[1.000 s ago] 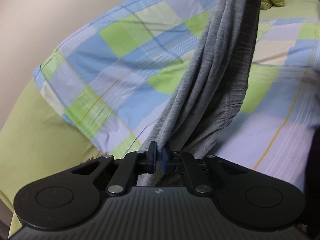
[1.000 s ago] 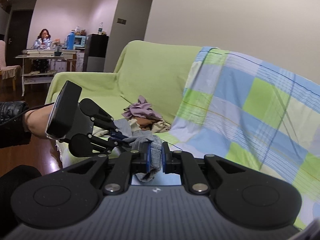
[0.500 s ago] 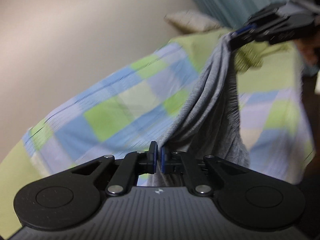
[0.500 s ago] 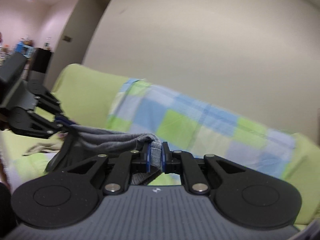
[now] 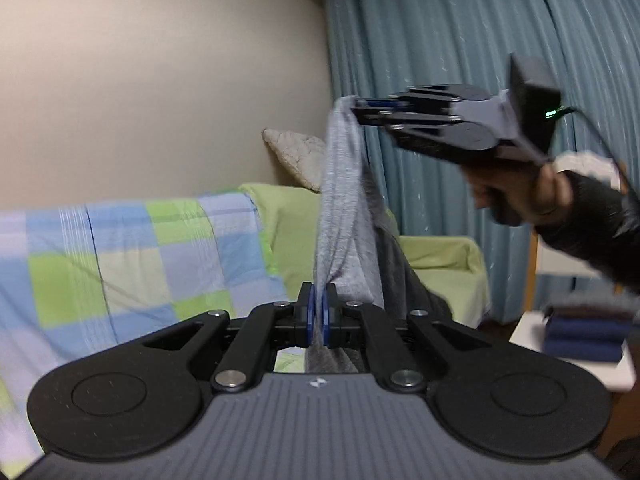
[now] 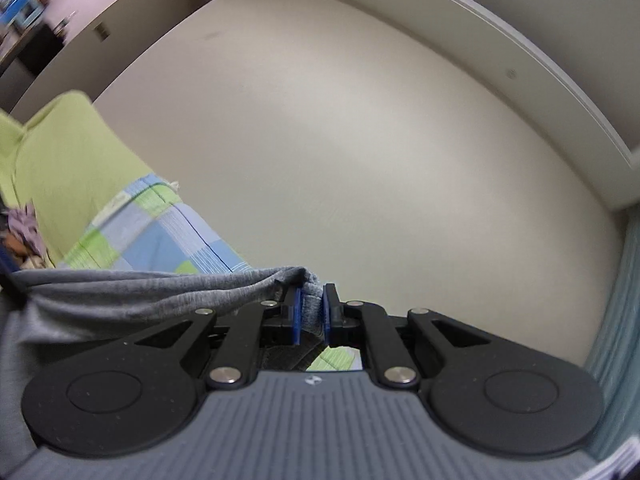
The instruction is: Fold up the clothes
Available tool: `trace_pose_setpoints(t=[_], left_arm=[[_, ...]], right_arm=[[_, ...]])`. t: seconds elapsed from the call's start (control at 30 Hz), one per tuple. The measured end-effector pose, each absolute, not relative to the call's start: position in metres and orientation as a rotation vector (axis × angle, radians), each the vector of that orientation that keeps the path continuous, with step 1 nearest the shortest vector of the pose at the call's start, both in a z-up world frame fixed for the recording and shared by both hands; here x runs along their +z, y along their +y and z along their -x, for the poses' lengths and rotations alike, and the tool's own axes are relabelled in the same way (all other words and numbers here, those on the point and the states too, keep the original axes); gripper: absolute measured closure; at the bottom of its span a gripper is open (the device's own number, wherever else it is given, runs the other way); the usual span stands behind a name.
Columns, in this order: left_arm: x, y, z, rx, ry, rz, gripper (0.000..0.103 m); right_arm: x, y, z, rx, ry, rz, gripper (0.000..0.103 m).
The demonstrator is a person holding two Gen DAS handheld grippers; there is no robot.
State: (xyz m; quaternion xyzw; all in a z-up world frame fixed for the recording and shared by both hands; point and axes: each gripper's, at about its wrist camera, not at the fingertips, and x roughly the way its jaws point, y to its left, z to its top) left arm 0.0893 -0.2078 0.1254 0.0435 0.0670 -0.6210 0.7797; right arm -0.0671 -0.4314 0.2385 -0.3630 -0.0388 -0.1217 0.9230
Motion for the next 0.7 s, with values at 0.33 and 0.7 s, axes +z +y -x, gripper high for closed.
trace_pose_setpoints(t=[0.33,0.7], left_arm=[[-0.022,-0.236,-0.253,-0.989,0.608,-0.032,0.101],[-0.067,-0.201,-0.331,-0.786,0.664,-0.054,0.071]], right_arm=[[0.099,-0.445,-0.198,0.083,0.217,0.737,0.095],[-0.024,-0.527,-0.283,0.23,0.482,0.117,0.072]])
